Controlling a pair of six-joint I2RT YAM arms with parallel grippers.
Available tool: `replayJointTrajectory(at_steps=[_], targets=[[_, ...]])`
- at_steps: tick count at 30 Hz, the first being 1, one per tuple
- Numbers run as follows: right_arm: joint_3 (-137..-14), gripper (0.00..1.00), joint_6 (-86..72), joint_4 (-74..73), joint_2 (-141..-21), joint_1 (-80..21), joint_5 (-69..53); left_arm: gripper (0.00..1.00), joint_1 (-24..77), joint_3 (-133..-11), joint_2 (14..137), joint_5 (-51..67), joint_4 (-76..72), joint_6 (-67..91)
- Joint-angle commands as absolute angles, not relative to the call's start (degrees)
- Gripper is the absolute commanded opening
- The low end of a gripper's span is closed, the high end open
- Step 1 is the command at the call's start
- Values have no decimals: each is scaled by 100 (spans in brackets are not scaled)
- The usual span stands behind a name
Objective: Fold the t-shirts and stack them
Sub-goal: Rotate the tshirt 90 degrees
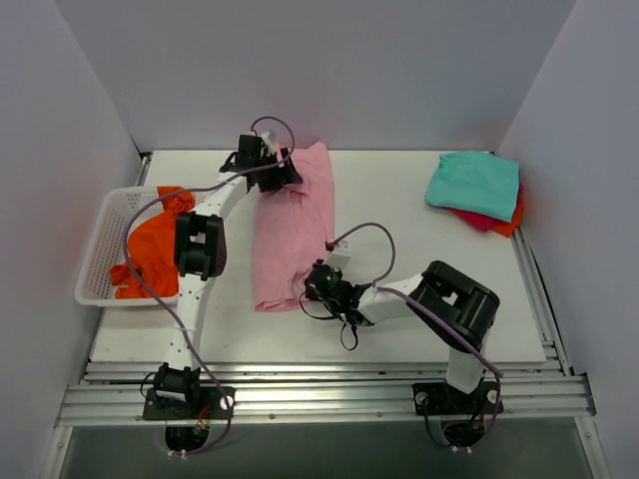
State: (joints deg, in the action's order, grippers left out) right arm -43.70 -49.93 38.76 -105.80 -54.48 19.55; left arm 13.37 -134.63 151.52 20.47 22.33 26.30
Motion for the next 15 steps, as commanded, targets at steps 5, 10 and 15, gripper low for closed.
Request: replayJointTrajectory(at_steps=[5, 10, 15], targets=[[-3859, 0, -5457, 1689, -9626, -6230, 2706, 88, 1608, -13317, 14556, 2522, 2339, 2540], [-3770, 0, -6274, 451, -8922, -7179, 3583, 88, 1617, -12315, 13293, 2514, 1767, 2689], [-4279, 27, -7257, -1430, -8184, -8215, 4577, 88, 1626, -11182, 11686, 2189, 1644, 2935]])
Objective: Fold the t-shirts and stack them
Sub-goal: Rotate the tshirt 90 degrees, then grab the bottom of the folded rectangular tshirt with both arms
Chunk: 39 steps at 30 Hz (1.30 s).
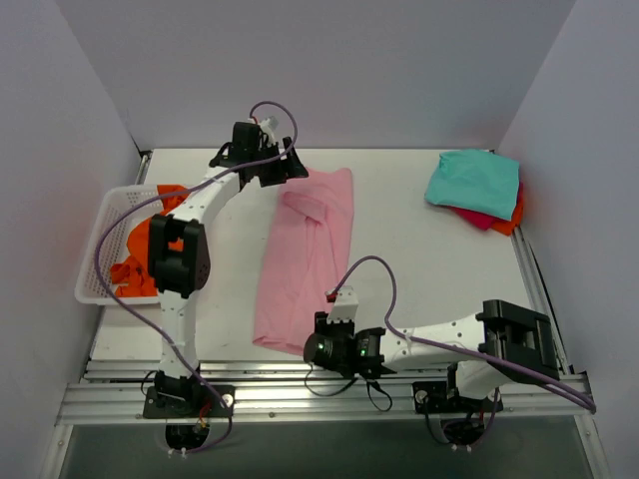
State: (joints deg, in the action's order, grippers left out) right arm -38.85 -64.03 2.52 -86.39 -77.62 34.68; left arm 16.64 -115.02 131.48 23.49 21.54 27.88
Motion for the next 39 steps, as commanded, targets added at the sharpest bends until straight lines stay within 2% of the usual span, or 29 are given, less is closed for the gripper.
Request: replayJointTrajectory(at_steps=[1, 2, 3, 4, 6, 8, 12, 16, 21, 28, 33, 39], targets=[[-4376, 41, -7408, -1702, -8009, -8340, 4936, 88, 1635, -10971, 11420, 2006, 1626, 2944], [-4560, 54, -7566, -2245, -7937, -8454, 5096, 88, 1635, -10490, 11130, 1917, 1565, 2936], [-4640, 72, -7872, -2502, -7867, -8542, 5263, 88, 1643, -10233, 10561, 1820, 1556, 2901], [-4702, 82, -8014, -2966, -7744, -8700, 5517, 88, 1670, -9969, 10277, 1550, 1582, 2883], [-4798, 89, -8287, -3364, -7647, -8771, 5721, 88, 1722, -9039, 9410, 1180, 1626, 2830], [-4755, 90, -8534, -3611, -7463, -8833, 5923, 88, 1898, -8336, 8853, 410, 1731, 2839], [-4352, 90, -8412, -3271, -7015, -8833, 5933, 88, 2249, -6124, 7492, -709, 1697, 3302], [-4026, 90, -8271, -3050, -6724, -8850, 5828, 87, 2688, -4812, 6550, -1422, 1713, 3928], [-3561, 88, -7955, -2129, -6811, -8930, 5302, 87, 3627, -4141, 5504, -2161, 2662, 4639], [-2400, 80, -7805, 507, -7224, -8947, 4457, 85, 4596, -3104, 4993, -2153, 2910, 5484], [-2557, 80, -7866, 808, -8075, -8947, 4289, 85, 4974, -2637, 4755, -2083, 2795, 5809], [-2707, 79, -7910, 976, -8551, -8947, 4219, 84, 5203, -2295, 4834, -1864, 2514, 5985]])
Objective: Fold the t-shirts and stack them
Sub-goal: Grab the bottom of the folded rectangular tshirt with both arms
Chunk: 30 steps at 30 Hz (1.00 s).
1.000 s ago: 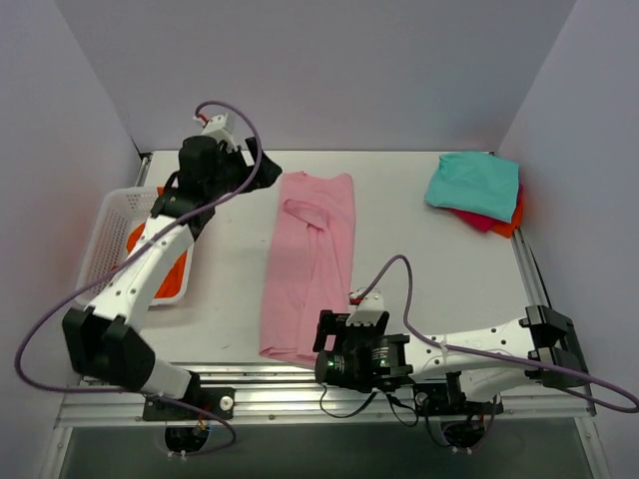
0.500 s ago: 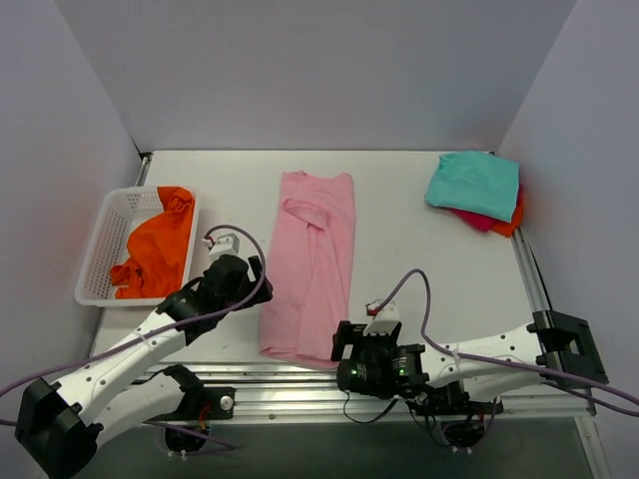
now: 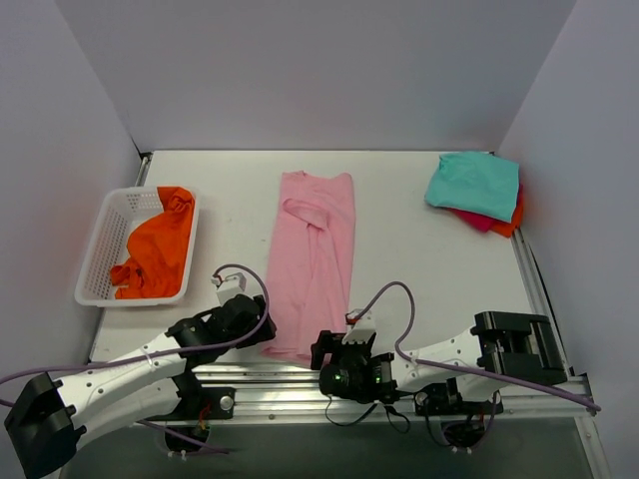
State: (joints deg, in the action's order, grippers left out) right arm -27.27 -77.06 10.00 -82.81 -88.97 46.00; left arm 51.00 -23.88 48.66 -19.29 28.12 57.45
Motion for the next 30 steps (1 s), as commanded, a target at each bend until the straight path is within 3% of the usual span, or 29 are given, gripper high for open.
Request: replayJointTrajectory(at_steps=[1, 5, 10, 15, 18, 21, 22, 23, 25, 26, 28, 30], targets=[[-2716, 78, -7928, 949, -8569, -8947, 4227, 84, 5238, -2268, 4817, -1846, 2514, 6011], [-2654, 72, -8042, 809, -8491, -8938, 4280, 77, 5518, -2180, 4606, -1784, 2584, 6152], [-2496, 63, -8182, 651, -8280, -8886, 4368, 76, 5880, -2048, 4579, -1934, 2550, 6363], [-2347, 57, -8305, 580, -8174, -8868, 4377, 74, 6029, -1872, 5053, -1951, 2171, 6513], [-2312, 49, -8358, 536, -8174, -8868, 4377, 69, 6143, -1881, 5326, -2030, 1969, 6556], [-2250, 35, -8429, 510, -8156, -8868, 4377, 59, 6319, -1925, 5519, -2223, 1960, 6653], [-2233, 25, -8446, 501, -8148, -8868, 4386, 54, 6372, -1934, 5546, -2250, 1925, 6671], [-2224, 18, -8490, 492, -8121, -8868, 4394, 43, 6398, -1925, 5607, -2267, 1890, 6680], [-2171, 4, -8551, 405, -8112, -8877, 4412, 31, 6460, -1907, 5651, -2303, 1820, 6706], [-2162, 2, -8613, 369, -8086, -8877, 4421, 18, 6530, -1916, 5686, -2329, 1819, 6723], [-2153, 0, -8675, 203, -8034, -8877, 4438, 4, 6609, -1995, 5687, -2373, 1924, 6724], [-2153, 0, -8797, -60, -7876, -8921, 4482, 2, 6827, -2091, 5634, -2460, 2213, 6820]])
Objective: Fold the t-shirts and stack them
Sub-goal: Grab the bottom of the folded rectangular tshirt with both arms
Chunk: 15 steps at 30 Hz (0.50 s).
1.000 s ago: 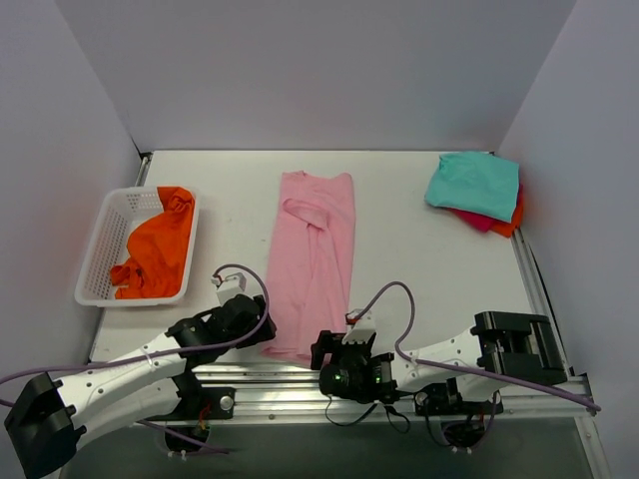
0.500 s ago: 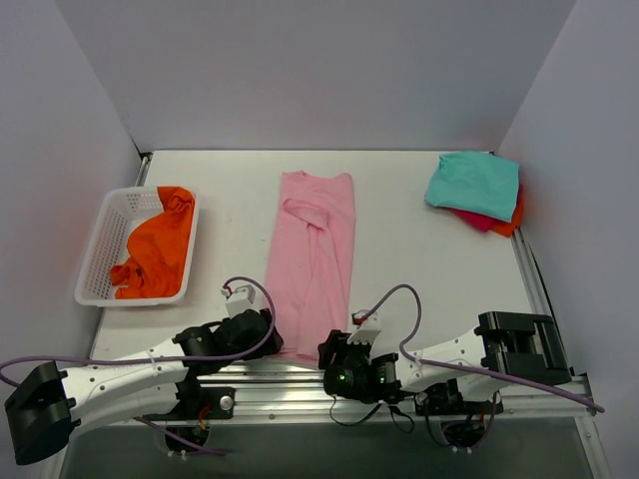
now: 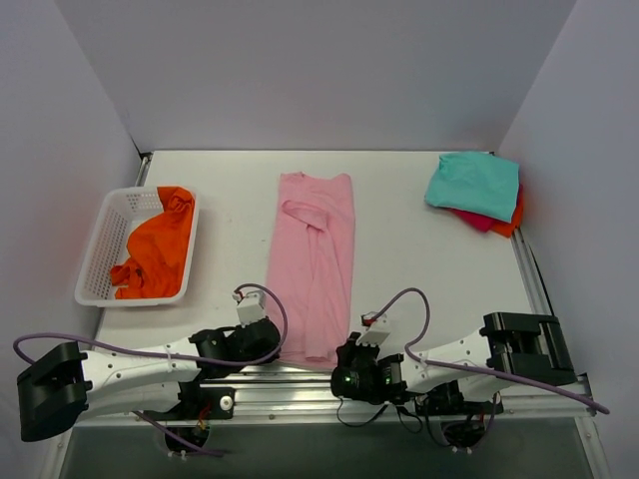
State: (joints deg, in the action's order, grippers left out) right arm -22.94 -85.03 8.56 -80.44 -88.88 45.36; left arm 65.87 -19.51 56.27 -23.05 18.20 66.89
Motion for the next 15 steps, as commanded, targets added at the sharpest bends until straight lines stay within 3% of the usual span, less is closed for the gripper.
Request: replayJointTrajectory(at_steps=[1, 9, 15], targets=[[-2162, 0, -8859, -262, -7805, -8956, 4500, 2, 6925, -2153, 5616, -2583, 2345, 6864], [-2548, 0, -10132, -1878, -7444, -10017, 4632, 2, 8269, -2768, 5563, -3006, 3357, 7725], [-3689, 0, -10916, -3556, -7945, -10266, 5097, 2, 8429, -3312, 5730, -3304, 3602, 7734]])
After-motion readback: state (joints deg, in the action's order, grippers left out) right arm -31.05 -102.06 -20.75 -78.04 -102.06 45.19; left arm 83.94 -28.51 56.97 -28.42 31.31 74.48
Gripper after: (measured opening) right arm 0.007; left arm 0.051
